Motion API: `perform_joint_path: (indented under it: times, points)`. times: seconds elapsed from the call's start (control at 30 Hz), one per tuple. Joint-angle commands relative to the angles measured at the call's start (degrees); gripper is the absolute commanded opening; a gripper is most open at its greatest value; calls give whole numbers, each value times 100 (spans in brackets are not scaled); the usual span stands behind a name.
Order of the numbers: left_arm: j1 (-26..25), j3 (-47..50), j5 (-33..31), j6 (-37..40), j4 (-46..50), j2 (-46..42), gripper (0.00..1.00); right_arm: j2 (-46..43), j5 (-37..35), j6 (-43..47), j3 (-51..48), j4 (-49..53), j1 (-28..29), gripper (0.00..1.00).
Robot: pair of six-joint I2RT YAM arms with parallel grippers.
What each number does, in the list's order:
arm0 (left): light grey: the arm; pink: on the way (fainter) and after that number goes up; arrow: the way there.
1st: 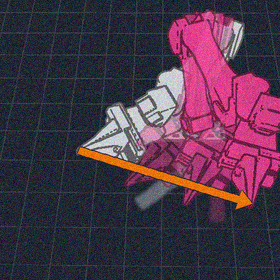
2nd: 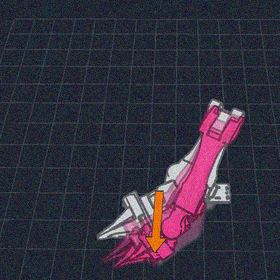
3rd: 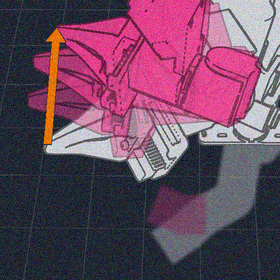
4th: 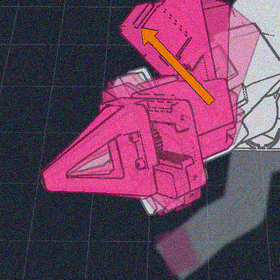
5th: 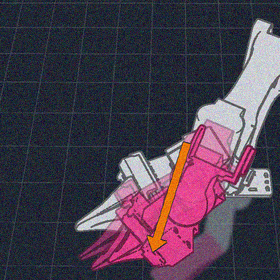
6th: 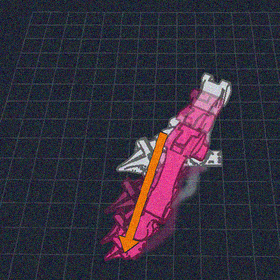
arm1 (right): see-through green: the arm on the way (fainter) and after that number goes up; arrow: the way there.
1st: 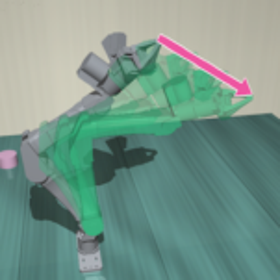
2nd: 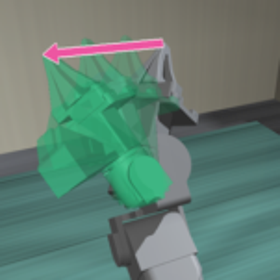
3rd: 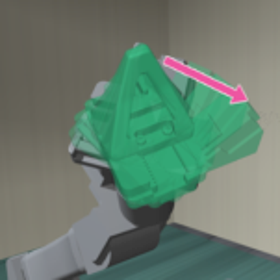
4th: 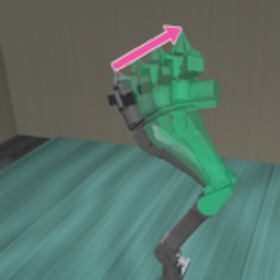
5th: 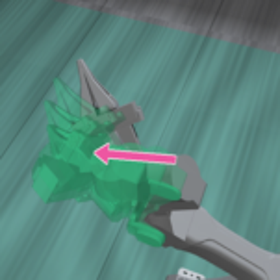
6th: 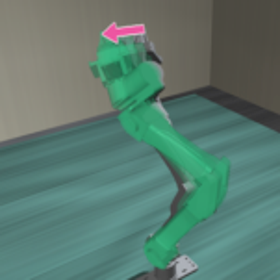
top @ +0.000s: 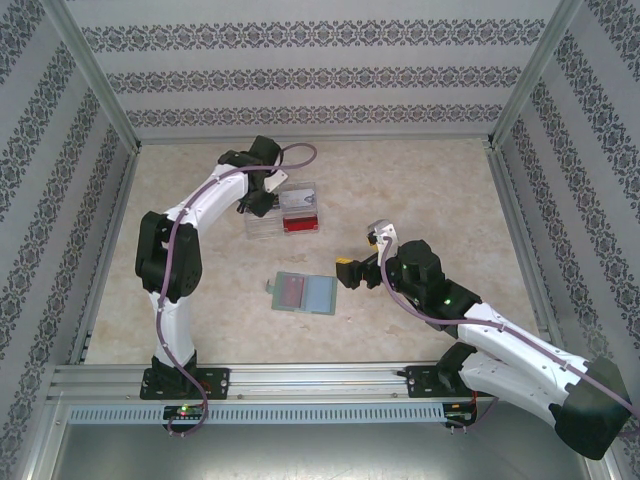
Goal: Take the credit cards out of the card holder
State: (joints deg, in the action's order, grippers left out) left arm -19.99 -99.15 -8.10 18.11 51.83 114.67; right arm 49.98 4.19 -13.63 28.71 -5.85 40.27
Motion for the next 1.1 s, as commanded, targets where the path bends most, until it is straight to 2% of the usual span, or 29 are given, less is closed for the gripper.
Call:
perform_joint_path:
  times: [0.0, 0.53, 1.07]
  points:
    - [-111, 132, -213, 215, -117, -131, 33, -83, 123, -96, -40, -110, 4, 98]
    - [-385, 520, -963, 738, -573, -216, 31, -128, 136, -114, -54, -110, 1, 98]
    - [-578, 705, -1178, 959, -688, -255, 28, -138, 134, -120, -65, -114, 3, 98]
